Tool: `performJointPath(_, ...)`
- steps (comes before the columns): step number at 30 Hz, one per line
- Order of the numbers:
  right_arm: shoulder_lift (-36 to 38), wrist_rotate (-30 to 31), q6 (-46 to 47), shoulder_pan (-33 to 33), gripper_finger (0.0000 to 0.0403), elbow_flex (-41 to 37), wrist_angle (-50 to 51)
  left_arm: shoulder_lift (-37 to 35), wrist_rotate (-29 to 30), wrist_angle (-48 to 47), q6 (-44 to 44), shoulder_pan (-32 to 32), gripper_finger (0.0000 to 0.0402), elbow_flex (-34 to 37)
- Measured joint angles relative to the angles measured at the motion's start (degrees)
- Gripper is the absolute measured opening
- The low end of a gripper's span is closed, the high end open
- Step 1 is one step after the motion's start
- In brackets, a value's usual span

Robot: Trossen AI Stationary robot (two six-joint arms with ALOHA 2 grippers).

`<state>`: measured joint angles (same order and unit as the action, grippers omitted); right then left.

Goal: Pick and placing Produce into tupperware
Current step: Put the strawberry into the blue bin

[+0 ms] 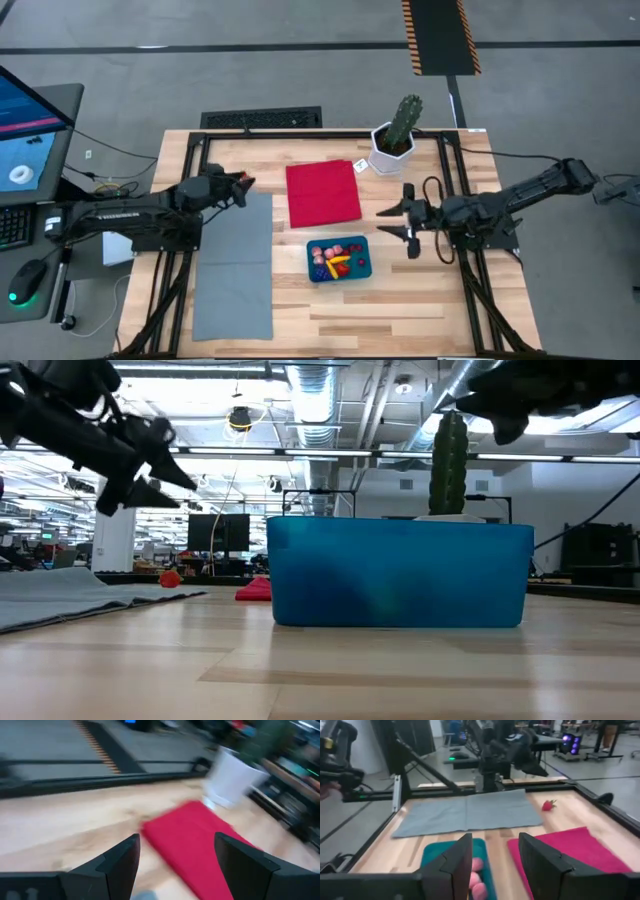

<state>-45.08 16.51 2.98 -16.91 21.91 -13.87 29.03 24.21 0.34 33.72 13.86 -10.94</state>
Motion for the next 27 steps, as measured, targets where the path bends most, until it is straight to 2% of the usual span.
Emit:
performJointPath(3,0.59,0.01,0.60,-1.44,0.0185,-1.24,-0.26,2.51,2.61,-0.86,5.14,3.29,0.0245,0.00)
performJointPath(7,0.48,0.02,1.02,-2.74,0.0183,-2.65,-1.23,8.53,2.01,-2.19,9.92,7.72,0.0245,0.00)
performJointPath(10,0.50,0.02,0.78,-3.52,0.0181,-3.49,-2.96,14.26,1.05,-3.74,10.35,10.49,0.0245,-1.26)
performJointPath(18,0.00,0.07,0.13,-6.25,0.0186,-3.58,-2.97,29.67,-6.26,-15.69,12.06,14.43,0.0245,-14.71)
performJointPath(24,-1.10,0.05,-0.02,-9.14,0.0186,-3.60,-3.01,39.56,-2.30,-29.51,9.90,15.71,0.0245,-25.61)
performJointPath(27,-1.11,0.04,0.02,-10.52,0.0184,-3.60,-2.98,43.62,-1.95,-31.94,9.75,16.20,0.0245,-28.32)
